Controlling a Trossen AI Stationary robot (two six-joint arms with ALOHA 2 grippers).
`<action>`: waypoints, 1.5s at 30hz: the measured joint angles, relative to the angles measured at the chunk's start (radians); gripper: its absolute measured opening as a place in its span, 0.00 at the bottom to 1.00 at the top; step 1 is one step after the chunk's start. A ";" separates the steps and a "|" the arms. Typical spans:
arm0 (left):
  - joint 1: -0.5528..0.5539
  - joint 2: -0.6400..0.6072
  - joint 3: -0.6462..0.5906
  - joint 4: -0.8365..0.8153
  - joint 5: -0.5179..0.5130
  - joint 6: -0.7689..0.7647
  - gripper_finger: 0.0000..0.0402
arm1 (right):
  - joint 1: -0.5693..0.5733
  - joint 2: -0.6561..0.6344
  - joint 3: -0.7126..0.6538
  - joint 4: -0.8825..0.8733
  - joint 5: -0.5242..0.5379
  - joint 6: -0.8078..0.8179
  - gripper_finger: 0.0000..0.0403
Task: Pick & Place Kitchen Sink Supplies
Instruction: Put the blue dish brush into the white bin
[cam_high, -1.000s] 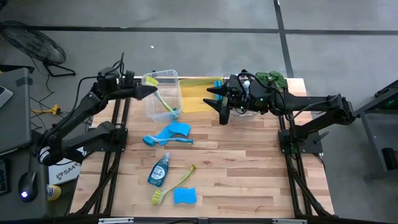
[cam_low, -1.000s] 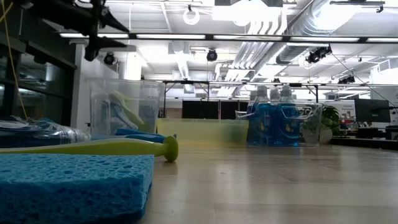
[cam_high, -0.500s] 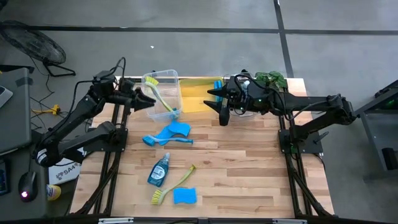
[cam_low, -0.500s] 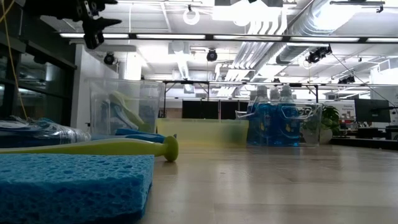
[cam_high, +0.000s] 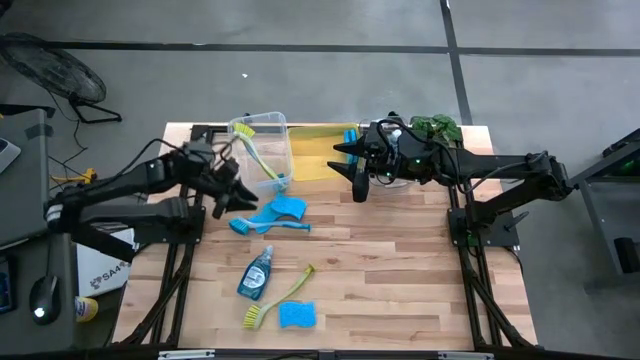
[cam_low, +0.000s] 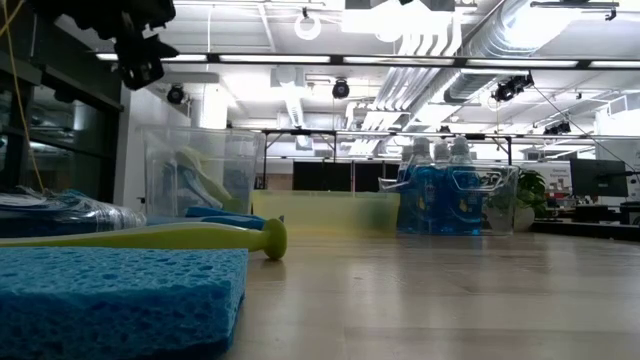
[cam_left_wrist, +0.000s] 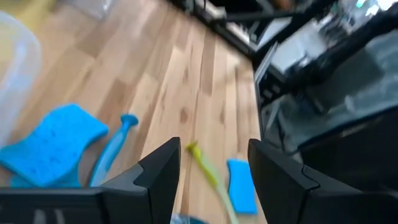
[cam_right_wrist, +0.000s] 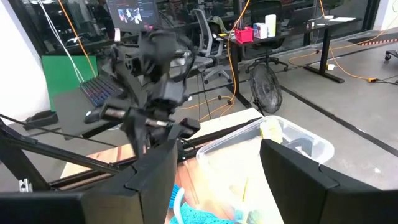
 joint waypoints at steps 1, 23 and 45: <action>-0.030 0.006 0.000 -0.006 -0.022 0.000 0.46 | 0.000 0.000 0.000 0.000 0.000 -0.001 0.56; -0.404 0.283 0.000 -0.240 -0.493 0.129 0.46 | 0.000 0.000 0.000 -0.029 0.000 -0.003 0.56; -0.455 0.629 0.000 -0.240 -0.725 0.236 0.46 | 0.000 0.000 0.000 -0.031 0.000 -0.003 0.56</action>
